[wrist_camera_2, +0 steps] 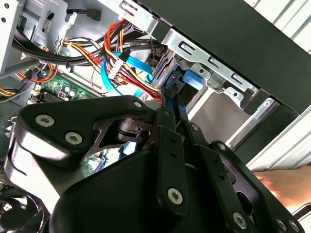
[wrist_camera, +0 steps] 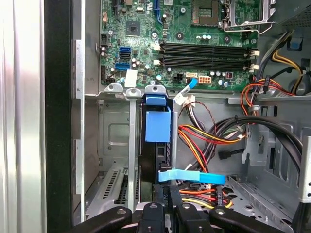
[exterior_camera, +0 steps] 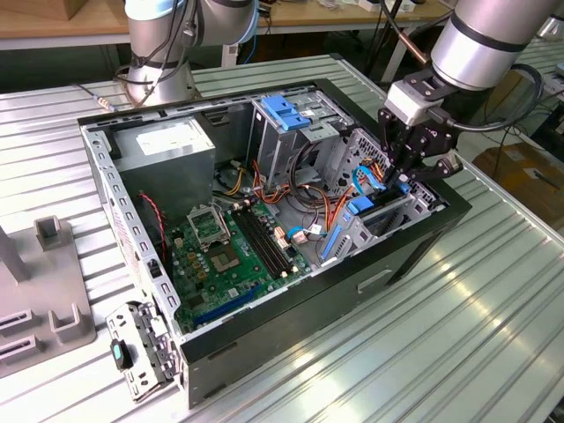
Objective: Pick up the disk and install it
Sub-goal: 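Insert the second disk wire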
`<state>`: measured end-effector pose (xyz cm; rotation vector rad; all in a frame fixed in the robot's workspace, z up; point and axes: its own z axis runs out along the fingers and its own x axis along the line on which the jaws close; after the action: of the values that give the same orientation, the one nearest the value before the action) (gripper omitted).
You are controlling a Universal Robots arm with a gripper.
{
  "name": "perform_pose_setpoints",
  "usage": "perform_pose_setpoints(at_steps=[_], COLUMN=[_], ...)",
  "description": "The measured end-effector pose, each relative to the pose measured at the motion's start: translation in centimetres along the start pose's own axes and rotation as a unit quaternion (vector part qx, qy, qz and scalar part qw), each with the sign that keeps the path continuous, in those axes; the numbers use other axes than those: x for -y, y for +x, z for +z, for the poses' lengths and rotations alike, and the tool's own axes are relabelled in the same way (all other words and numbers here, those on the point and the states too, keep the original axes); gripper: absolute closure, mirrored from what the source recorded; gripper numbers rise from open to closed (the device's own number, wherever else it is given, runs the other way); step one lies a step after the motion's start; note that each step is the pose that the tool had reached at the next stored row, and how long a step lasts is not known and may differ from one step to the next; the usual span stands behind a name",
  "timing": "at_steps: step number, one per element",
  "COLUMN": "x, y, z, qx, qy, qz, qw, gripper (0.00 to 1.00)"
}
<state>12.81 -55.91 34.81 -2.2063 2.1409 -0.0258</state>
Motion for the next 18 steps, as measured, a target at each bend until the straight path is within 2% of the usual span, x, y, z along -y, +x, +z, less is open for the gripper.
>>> perform_pose_setpoints(at_steps=[11, 15, 18], x=[-0.02, -0.04, -0.04], y=[0.01, 0.03, 0.03], z=[0.36, 0.75, 0.79], qx=[-0.0001, -0.0005, -0.0002], qy=[-0.0012, -0.0034, -0.0035], qz=[0.000, 0.000, 0.000], qw=[1.00000, 0.99999, 0.99999], gripper=[0.84, 0.84, 0.84])
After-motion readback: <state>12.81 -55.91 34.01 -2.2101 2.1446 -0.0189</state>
